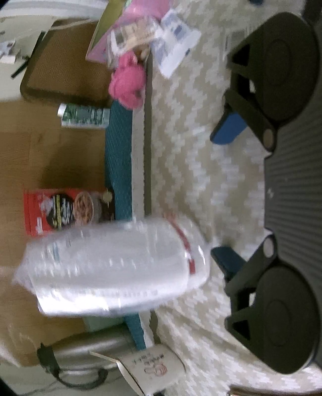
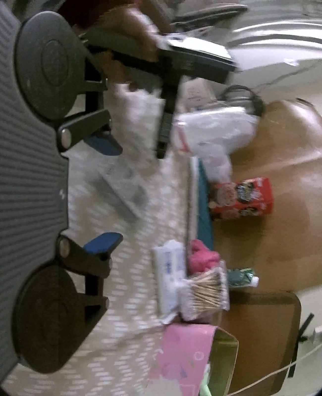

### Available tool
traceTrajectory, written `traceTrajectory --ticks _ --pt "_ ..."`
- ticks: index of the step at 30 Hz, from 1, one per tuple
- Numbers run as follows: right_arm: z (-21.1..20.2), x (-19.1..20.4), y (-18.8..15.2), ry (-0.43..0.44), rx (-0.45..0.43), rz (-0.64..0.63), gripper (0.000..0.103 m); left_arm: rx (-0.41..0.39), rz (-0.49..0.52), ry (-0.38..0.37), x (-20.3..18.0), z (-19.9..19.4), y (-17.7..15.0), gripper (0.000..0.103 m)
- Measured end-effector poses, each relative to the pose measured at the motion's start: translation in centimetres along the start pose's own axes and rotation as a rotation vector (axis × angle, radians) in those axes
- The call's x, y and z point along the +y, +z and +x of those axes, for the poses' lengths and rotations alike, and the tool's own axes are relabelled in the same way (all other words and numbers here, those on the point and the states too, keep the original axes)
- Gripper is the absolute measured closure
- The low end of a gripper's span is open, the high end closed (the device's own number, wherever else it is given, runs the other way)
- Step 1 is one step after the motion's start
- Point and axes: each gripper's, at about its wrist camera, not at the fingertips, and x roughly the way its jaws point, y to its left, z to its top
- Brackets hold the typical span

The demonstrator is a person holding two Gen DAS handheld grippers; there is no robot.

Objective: Organize soft objects
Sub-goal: 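Lower the white barcode packet onto the table and open the right tool, then grasp the white barcode packet from the table with the left tool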

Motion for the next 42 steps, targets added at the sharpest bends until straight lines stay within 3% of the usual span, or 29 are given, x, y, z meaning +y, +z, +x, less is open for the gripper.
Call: traceTrajectory --ticks 4,8,15,19,25,28,42 --pt "1.6 1.3 0.5 -0.003 0.025 -0.076 0.035 0.017 0.045 -0.062 -1.7 -0.5 0.2 0.027" --pt "3.3 1.7 1.4 0.015 0.035 -0.12 0.036 0.046 0.021 -0.156 -1.7 -1.3 0.4 0.029" --pt "5.4 2.1 2.8 0.016 0.03 -0.16 0.036 0.052 -0.091 -0.233 1.0 -2.1 1.3 0.032" --pt "5.4 1.3 2.6 0.028 0.031 -0.125 0.033 0.046 -0.033 -0.273 0.1 -2.3 1.8 0.032" --pt "5.9 1.9 2.8 0.028 0.031 -0.133 0.032 0.101 0.036 -0.362 -1.8 -1.2 0.8 0.033" --pt "6.6 2.5 3.3 0.046 0.032 -0.154 0.039 0.064 0.063 -0.355 -1.6 -1.6 0.3 0.051" --pt "10.2 8.1 4.6 0.145 0.03 -0.273 0.042 0.016 -0.066 -0.229 4.8 -3.1 -1.3 0.052"
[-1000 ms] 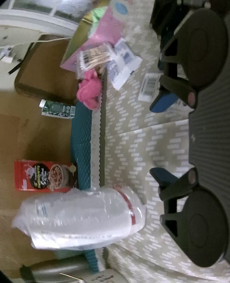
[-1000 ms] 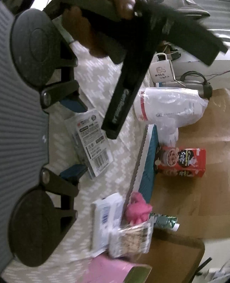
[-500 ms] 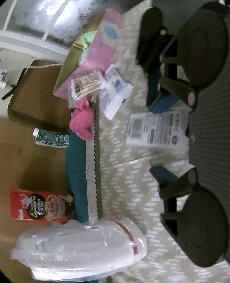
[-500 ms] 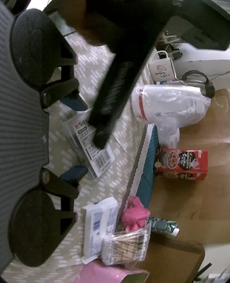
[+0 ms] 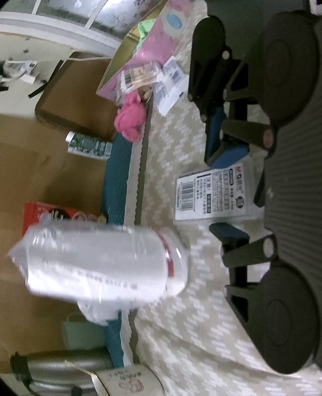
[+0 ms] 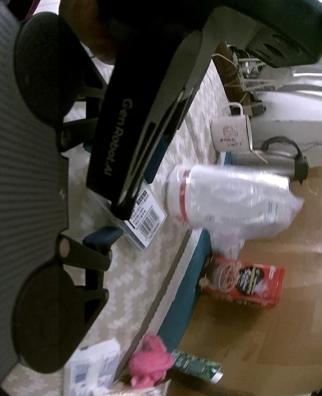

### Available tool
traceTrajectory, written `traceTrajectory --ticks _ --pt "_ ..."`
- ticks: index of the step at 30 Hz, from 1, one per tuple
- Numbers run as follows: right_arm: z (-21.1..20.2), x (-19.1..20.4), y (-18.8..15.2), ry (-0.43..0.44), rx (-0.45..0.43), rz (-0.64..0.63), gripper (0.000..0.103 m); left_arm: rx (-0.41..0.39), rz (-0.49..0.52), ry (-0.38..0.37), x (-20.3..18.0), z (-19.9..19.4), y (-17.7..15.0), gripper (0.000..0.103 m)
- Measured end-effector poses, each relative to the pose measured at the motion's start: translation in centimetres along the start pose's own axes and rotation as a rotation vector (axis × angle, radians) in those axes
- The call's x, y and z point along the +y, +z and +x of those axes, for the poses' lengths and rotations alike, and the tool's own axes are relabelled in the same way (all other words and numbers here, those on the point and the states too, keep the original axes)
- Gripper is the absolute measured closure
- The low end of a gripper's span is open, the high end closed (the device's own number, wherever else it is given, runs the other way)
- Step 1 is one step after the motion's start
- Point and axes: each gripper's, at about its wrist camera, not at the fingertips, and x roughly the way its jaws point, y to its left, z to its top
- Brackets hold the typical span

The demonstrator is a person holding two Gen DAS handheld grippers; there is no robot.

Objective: Organize soft objects
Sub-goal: 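Grasp the white barcode packet from the table with the left tool, then carry the barcode packet with the left tool into the pink tin and release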

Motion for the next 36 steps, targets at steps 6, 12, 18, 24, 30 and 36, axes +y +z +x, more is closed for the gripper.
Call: traceTrajectory --ticks 6,12,18,24,30,36 --pt "0.9 0.6 0.6 0.015 0.005 -0.011 0.04 -0.021 -0.02 0.023 0.5 -0.1 -0.2 0.051" --pt "0.1 0.6 0.1 -0.023 0.003 0.014 0.043 -0.006 0.006 -0.016 -1.3 0.1 -0.3 0.05" --pt "-3.0 -0.7 -2.2 -0.122 0.009 0.069 0.043 0.019 0.115 -0.093 -6.5 1.2 -0.6 0.05" --pt "-6.5 -2.9 -5.1 -0.227 -0.012 0.176 0.042 0.022 0.217 -0.164 -12.5 2.2 0.0 0.051" --pt "-11.2 -5.6 -5.4 -0.396 -0.153 0.162 0.042 -0.078 0.325 -0.215 -19.7 2.1 3.7 0.05" --pt "-14.8 -12.5 -5.1 -0.549 -0.247 0.212 0.042 -0.12 0.394 -0.275 -27.8 5.4 8.0 0.05"
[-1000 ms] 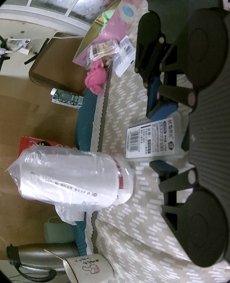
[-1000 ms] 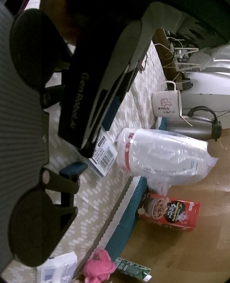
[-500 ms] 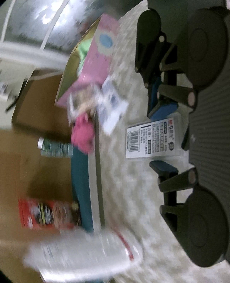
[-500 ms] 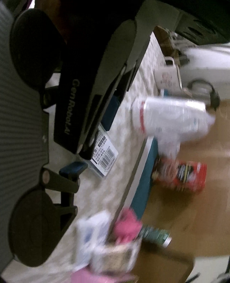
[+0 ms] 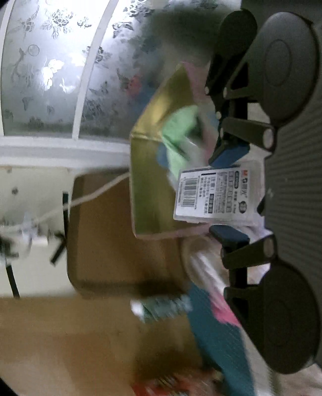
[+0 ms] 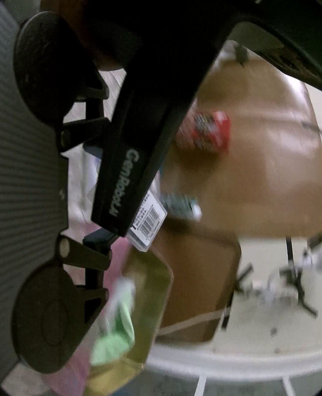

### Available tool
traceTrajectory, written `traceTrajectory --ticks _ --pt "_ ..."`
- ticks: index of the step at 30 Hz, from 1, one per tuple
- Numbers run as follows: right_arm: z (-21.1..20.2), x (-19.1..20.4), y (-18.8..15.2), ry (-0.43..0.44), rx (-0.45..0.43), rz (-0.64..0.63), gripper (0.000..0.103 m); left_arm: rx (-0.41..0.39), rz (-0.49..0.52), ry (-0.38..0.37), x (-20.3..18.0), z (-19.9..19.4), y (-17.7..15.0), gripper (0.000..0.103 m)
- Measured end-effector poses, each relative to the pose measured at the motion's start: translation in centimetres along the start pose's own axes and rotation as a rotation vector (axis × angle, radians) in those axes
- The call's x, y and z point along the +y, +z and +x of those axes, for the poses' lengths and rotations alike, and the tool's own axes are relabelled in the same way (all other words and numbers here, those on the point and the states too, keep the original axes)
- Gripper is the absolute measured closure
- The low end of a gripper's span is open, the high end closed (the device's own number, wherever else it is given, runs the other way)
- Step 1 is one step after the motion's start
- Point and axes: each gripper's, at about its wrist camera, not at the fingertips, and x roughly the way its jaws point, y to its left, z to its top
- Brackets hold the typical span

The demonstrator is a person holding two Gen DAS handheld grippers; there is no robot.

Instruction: Organize soft objects

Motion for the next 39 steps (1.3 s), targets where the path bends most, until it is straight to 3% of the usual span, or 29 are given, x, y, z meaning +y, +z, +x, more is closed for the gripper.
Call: traceTrajectory --ticks 5,8,10,13,14,17,20,23,25,31,39 --pt "2.6 -5.9 0.9 -0.056 0.018 0.067 0.042 0.018 0.015 -0.036 -1.4 5.6 2.6 0.05" --pt "4.3 -8.6 0.7 -0.069 0.051 0.117 0.042 0.064 0.01 -0.022 -1.5 8.0 3.2 0.04" --pt "5.1 -9.3 0.9 -0.08 0.066 0.146 0.04 0.053 0.0 -0.008 -0.7 7.7 3.1 0.039" --pt "4.0 -9.3 0.6 -0.099 0.011 0.19 0.034 -0.005 -0.06 0.001 2.7 5.5 2.9 0.039" --pt "3.4 -9.2 0.4 -0.093 -0.006 0.211 0.034 -0.03 -0.094 0.015 4.3 4.4 2.6 0.039" --pt "1.7 -8.0 -0.2 0.054 -0.03 0.255 0.041 -0.053 -0.188 0.06 9.1 2.2 0.9 0.039" --pt "2.6 -5.2 -0.7 0.227 0.05 0.255 0.048 -0.009 -0.255 0.122 12.8 2.4 -0.3 0.039" --pt "5.6 -3.2 -1.1 0.222 0.144 0.236 0.048 0.014 -0.345 0.089 15.3 2.9 -1.1 0.036" --pt "7.7 -2.4 -1.0 0.233 0.199 0.268 0.047 0.012 -0.363 0.104 16.1 3.6 -1.5 0.024" --pt "12.3 0.2 0.1 0.202 0.258 0.234 0.044 0.025 -0.386 0.117 18.1 4.2 -2.9 0.026" --pt "15.2 5.4 1.6 0.314 0.287 0.144 0.044 -0.016 -0.488 0.262 23.4 0.1 -5.3 0.025"
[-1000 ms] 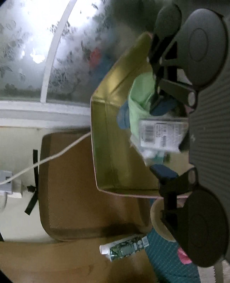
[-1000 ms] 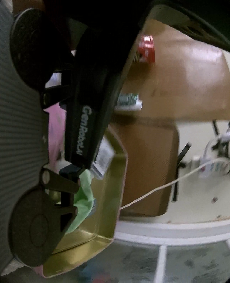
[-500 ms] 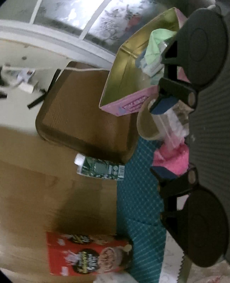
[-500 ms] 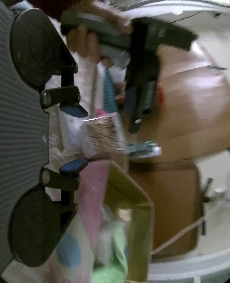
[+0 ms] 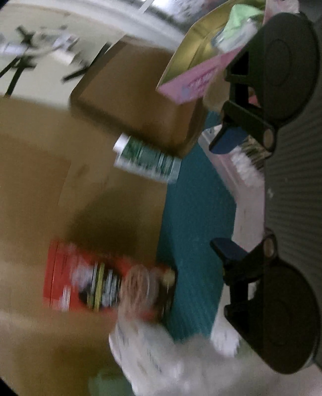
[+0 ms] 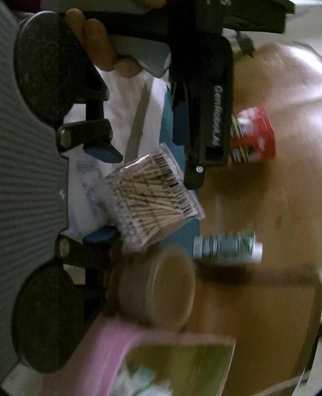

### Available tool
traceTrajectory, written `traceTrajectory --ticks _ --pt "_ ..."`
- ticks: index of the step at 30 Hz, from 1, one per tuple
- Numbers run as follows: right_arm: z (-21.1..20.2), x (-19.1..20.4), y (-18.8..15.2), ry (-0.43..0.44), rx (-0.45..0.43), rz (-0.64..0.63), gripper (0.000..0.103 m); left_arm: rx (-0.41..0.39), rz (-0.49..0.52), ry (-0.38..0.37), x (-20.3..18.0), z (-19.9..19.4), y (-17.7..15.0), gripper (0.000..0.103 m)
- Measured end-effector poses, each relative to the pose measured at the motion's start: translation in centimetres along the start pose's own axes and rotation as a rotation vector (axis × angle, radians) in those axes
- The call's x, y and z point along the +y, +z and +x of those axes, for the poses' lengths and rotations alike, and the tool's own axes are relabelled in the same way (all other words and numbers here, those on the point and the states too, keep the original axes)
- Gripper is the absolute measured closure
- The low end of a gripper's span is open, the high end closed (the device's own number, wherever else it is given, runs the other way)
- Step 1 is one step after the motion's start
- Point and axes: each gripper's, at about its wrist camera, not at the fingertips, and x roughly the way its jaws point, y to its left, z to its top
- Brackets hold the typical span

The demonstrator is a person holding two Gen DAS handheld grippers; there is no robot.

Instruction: Organize soft objects

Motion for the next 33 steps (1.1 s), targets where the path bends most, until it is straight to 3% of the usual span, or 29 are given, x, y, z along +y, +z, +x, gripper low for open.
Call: traceTrajectory --ticks 6,9,12,15,18,21,24,26,33 --pt "0.4 3.7 0.1 0.078 0.011 -0.166 0.044 0.001 -0.006 0.01 1.0 -1.3 -0.7 0.022" --pt "-2.6 1.8 1.3 0.053 0.014 -0.177 0.044 -0.017 0.018 -0.039 0.1 -2.0 -0.7 0.021" --pt "-5.5 -1.1 3.4 -0.029 0.002 -0.179 0.044 -0.048 0.058 -0.043 -1.2 -2.1 -1.1 0.019" --pt "-6.2 -4.5 7.2 -0.101 -0.003 -0.094 0.043 -0.024 0.087 -0.047 -1.9 -1.7 -1.4 0.019" --pt "-2.6 -6.6 10.7 -0.185 0.079 -0.056 0.044 -0.011 0.113 -0.027 -2.3 -1.5 -1.8 0.019" --pt "2.7 -9.1 13.0 -0.232 0.243 0.023 0.044 -0.023 0.147 0.015 -2.3 -1.5 -2.3 0.019" --pt "5.7 -10.9 13.0 -0.265 0.381 0.093 0.044 -0.007 0.143 0.013 -2.0 -1.2 -2.4 0.019" --pt "6.1 -11.2 11.9 -0.25 0.444 0.103 0.051 -0.005 0.134 0.004 -1.9 -1.2 -2.4 0.019" --pt "1.7 -7.3 8.0 -0.136 0.421 0.05 0.05 -0.013 0.127 0.003 -2.0 -2.4 -2.4 0.017"
